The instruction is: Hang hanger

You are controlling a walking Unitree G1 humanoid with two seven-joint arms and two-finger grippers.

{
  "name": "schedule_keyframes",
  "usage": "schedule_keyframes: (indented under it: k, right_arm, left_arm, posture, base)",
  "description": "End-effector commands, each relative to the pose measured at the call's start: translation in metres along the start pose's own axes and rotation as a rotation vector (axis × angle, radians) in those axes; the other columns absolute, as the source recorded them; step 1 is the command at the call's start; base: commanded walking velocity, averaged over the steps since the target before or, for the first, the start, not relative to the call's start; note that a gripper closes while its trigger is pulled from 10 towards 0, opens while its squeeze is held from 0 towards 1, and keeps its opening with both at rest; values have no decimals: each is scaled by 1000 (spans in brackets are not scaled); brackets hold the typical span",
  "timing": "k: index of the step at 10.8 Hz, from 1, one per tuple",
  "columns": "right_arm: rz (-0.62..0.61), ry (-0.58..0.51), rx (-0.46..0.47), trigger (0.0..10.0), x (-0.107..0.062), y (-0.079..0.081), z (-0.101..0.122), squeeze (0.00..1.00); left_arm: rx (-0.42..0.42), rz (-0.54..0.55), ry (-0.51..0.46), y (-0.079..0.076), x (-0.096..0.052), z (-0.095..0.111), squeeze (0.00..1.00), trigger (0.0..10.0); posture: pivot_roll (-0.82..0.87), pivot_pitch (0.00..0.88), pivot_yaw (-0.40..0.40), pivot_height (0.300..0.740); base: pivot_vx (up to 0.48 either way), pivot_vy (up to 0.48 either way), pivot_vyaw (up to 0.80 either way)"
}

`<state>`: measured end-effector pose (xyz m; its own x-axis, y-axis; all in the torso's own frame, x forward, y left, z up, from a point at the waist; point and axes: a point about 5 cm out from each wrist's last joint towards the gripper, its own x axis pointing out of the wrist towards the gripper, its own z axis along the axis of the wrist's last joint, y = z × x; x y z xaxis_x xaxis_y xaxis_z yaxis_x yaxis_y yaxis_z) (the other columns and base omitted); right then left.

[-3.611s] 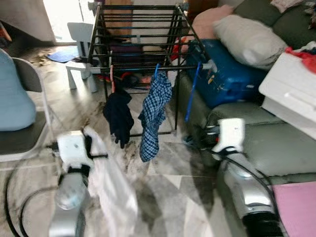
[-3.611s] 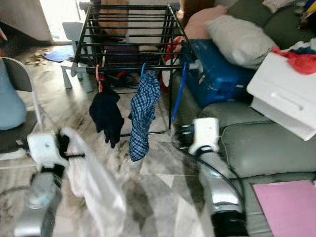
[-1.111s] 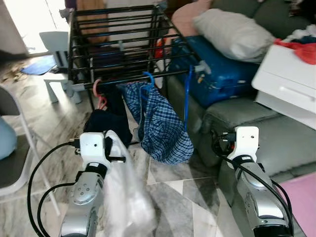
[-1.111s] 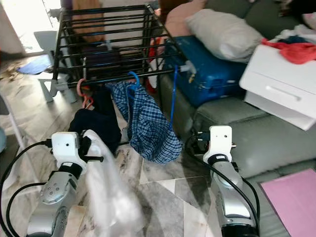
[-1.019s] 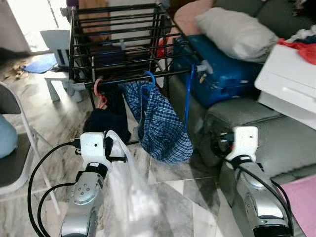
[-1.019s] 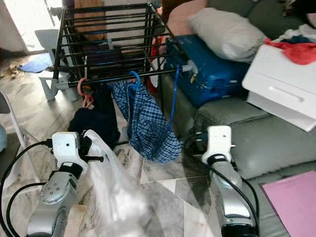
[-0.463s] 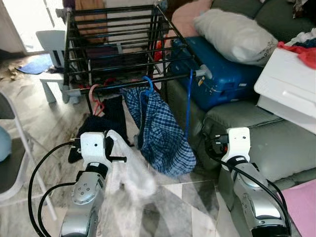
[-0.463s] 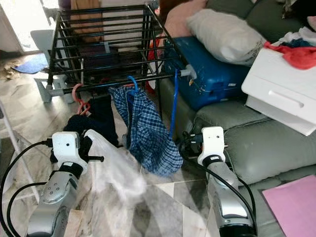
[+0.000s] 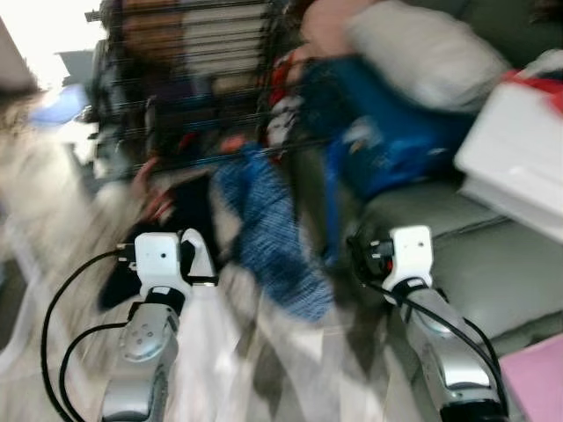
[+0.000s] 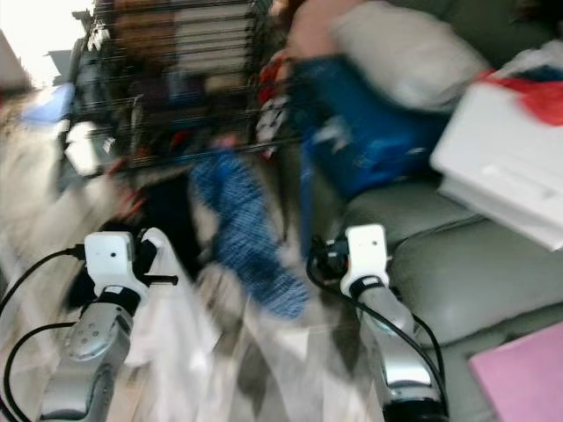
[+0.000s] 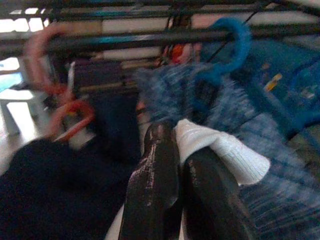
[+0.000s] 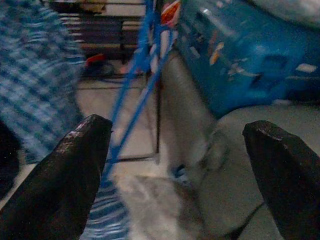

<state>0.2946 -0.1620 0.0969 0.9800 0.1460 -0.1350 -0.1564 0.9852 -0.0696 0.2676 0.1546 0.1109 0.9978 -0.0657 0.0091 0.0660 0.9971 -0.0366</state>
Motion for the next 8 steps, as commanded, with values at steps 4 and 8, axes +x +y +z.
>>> schedule_keyframes:
  k: [4, 8]
  right_arm:
    - [-7, -13, -24, 10000, -1, -7, 3, 0]
    - [-10, -15, -25, 10000, -1, -7, 4, 0]
  left_arm:
    - [-14, -23, -24, -6, 2, 5, 0, 10000]
    - [-18, -28, -20, -8, 2, 4, 0, 10000]
  posture:
    - [-99, 0, 17, 740]
    - [-101, 0, 16, 740]
  base:
    - [350, 255, 0]
    - [328, 350, 0]
